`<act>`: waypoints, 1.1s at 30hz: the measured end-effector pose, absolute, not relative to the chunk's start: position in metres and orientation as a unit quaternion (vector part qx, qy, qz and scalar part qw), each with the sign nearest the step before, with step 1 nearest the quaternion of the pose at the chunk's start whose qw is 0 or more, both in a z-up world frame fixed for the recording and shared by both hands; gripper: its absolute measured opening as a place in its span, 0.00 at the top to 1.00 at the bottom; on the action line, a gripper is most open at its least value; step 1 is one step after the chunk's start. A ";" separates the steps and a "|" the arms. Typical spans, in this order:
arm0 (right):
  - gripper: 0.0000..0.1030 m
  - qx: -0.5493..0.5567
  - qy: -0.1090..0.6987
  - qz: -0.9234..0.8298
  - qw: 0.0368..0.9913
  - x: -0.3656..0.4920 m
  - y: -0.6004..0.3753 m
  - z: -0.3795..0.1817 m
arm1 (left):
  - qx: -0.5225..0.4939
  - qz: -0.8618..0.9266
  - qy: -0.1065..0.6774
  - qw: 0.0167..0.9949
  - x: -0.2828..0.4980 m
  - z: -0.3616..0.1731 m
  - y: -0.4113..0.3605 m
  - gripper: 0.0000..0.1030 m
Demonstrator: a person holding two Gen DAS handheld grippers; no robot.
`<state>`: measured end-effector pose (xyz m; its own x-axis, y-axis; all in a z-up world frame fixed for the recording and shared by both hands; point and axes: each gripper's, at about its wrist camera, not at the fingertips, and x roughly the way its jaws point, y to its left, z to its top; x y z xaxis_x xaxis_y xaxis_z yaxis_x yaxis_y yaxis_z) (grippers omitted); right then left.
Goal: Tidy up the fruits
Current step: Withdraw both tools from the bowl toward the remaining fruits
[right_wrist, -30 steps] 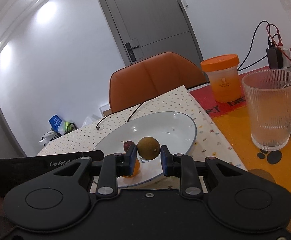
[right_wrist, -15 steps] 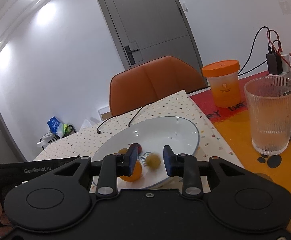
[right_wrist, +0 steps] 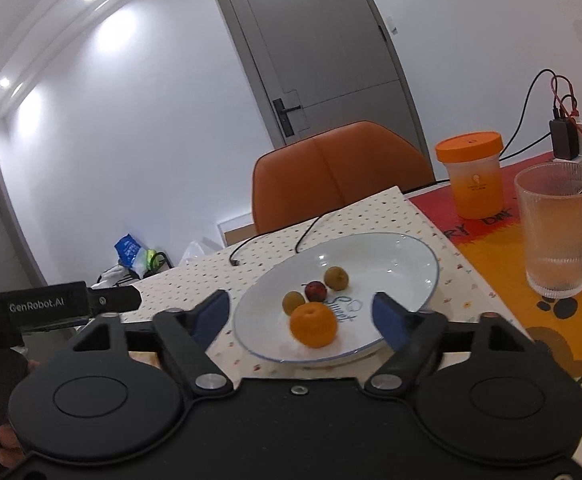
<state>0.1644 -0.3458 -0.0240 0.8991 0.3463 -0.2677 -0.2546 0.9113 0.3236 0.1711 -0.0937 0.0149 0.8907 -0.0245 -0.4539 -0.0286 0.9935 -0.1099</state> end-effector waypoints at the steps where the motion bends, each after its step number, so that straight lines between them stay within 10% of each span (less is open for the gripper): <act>1: 0.18 0.142 0.162 0.158 0.964 0.162 -0.344 -0.024 | -0.057 0.005 0.233 0.971 0.168 0.016 -0.090 0.09; 11: 0.00 0.135 0.155 0.184 0.961 0.140 -0.328 -0.023 | -0.056 0.043 0.218 0.973 0.131 0.027 -0.051 0.07; 33: 0.00 0.072 0.190 0.246 0.948 0.100 -0.280 -0.036 | -0.084 0.050 0.231 0.968 0.079 0.000 0.008 0.07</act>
<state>0.0996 -0.2795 -0.0363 0.8063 0.4941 -0.3253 -0.4394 0.8684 0.2298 0.0788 0.0085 0.0003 0.8882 0.0570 -0.4560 -0.1350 0.9809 -0.1402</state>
